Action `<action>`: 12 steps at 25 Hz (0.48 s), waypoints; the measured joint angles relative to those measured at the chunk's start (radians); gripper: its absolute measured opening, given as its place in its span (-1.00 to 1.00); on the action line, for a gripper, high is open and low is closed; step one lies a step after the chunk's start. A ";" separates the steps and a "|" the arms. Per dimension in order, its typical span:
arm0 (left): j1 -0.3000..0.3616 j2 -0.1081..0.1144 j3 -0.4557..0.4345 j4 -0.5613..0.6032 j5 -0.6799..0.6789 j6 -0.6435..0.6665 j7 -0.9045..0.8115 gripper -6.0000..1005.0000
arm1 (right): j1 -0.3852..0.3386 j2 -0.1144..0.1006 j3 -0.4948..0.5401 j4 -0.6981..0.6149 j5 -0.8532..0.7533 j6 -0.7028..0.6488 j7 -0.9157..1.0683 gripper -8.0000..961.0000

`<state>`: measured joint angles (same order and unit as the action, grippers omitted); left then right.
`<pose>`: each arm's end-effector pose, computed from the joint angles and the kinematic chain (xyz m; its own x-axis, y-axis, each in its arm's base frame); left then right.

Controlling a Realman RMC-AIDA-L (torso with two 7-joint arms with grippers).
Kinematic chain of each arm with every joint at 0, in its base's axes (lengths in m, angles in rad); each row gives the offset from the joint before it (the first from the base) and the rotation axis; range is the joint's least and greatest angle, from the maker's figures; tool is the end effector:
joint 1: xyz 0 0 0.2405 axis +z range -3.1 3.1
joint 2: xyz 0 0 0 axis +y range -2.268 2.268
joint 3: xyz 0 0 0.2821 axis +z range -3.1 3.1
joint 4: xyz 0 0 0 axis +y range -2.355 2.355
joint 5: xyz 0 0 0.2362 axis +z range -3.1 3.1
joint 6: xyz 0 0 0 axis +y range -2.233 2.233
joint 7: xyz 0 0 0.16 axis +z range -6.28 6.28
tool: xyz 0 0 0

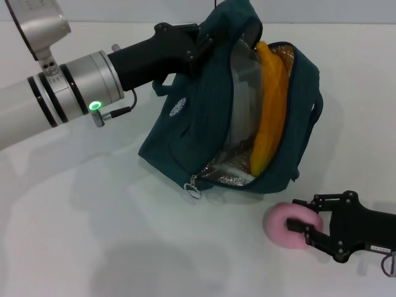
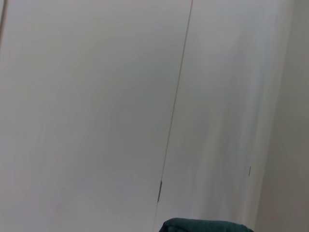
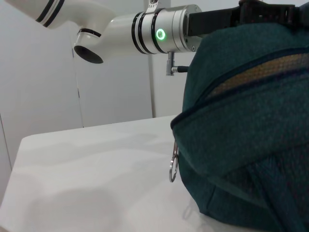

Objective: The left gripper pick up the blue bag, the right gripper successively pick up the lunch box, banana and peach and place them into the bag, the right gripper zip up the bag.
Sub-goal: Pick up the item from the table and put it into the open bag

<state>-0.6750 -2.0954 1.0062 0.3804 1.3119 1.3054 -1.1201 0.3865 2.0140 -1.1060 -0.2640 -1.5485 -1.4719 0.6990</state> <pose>-0.2114 0.4230 -0.0671 0.6260 0.1515 0.7650 0.4709 -0.8554 -0.2160 0.3444 0.2840 -0.0849 0.8556 -0.0905 -0.5097 -0.2489 -0.9352 -0.2517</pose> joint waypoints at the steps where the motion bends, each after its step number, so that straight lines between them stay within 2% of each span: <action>1: 0.000 0.000 0.000 0.000 0.001 0.000 0.000 -0.67 | -0.002 0.000 0.001 -0.002 0.001 -0.012 0.000 0.20; 5: 0.002 0.000 0.000 0.000 0.003 0.000 0.001 -0.66 | -0.008 -0.009 0.019 -0.007 0.007 -0.120 -0.005 -0.21; 8: 0.004 0.001 0.000 0.000 0.004 0.000 0.002 -0.66 | -0.010 -0.019 0.044 -0.016 0.007 -0.229 -0.010 -0.43; 10: 0.004 0.001 0.000 0.000 0.005 0.000 0.003 -0.66 | -0.014 -0.023 0.075 -0.027 0.008 -0.301 -0.023 -0.47; 12: 0.004 0.001 0.001 0.000 0.006 0.000 0.005 -0.66 | -0.017 -0.014 0.136 -0.034 0.011 -0.377 -0.060 -0.51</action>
<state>-0.6707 -2.0941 1.0072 0.3804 1.3180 1.3055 -1.1155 0.3695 1.9998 -0.9702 -0.2984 -1.5371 -1.8490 0.6387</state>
